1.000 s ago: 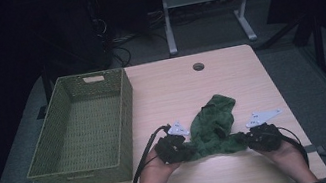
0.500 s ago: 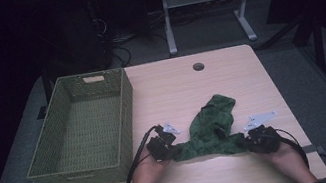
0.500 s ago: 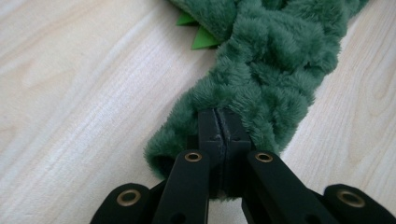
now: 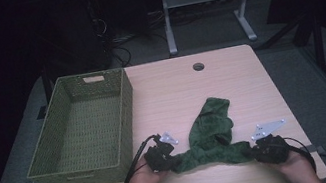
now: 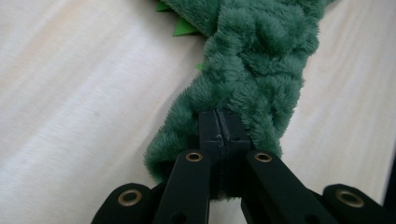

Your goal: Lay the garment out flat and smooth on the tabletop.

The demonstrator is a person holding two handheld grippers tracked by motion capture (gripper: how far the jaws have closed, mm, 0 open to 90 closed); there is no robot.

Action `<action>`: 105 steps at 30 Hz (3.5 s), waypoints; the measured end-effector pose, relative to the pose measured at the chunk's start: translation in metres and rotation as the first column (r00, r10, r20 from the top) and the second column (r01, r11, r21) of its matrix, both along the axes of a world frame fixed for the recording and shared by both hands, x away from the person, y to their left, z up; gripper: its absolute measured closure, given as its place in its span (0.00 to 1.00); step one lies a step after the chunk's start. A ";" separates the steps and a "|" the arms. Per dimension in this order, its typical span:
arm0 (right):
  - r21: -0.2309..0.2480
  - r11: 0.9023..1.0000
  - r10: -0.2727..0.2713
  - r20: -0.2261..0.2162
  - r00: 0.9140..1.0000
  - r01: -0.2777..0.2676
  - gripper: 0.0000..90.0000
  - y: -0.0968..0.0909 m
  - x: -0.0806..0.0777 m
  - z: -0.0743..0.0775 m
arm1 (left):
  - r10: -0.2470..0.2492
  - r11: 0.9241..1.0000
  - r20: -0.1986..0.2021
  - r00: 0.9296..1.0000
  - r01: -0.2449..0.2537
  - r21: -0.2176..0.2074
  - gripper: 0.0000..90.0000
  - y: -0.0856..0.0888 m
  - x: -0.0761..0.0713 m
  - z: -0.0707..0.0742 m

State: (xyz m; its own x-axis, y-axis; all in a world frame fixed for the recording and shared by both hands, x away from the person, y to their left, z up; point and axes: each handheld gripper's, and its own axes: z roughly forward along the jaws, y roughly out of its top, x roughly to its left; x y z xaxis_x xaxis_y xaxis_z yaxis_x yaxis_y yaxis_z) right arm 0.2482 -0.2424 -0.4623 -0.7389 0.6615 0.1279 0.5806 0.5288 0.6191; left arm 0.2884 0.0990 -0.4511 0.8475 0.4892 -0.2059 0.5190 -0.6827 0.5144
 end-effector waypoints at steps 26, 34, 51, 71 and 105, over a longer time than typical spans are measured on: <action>0.046 0.998 -0.051 0.046 0.998 0.049 0.73 0.008 0.018 0.017 | -0.094 0.992 0.133 0.987 0.104 -0.071 0.65 -0.034 0.046 0.039; 0.043 0.998 -0.055 0.050 0.997 0.053 0.71 0.008 0.023 0.015 | -0.141 0.987 0.197 0.970 0.154 -0.054 0.63 -0.065 0.073 0.051; 0.059 0.997 -0.053 0.033 0.998 0.051 0.67 0.008 0.022 0.012 | -0.200 0.974 0.111 0.974 0.210 -0.087 0.62 -0.111 0.120 0.037; 0.085 0.990 -0.108 -0.018 0.994 0.109 0.62 0.022 0.029 0.008 | -0.097 0.977 0.153 0.983 0.123 -0.172 0.94 -0.076 0.105 0.046; -0.016 0.999 -0.030 0.131 0.991 0.033 0.92 0.039 0.081 0.048 | 0.087 0.994 0.157 0.984 -0.076 -0.077 0.94 -0.006 0.073 0.040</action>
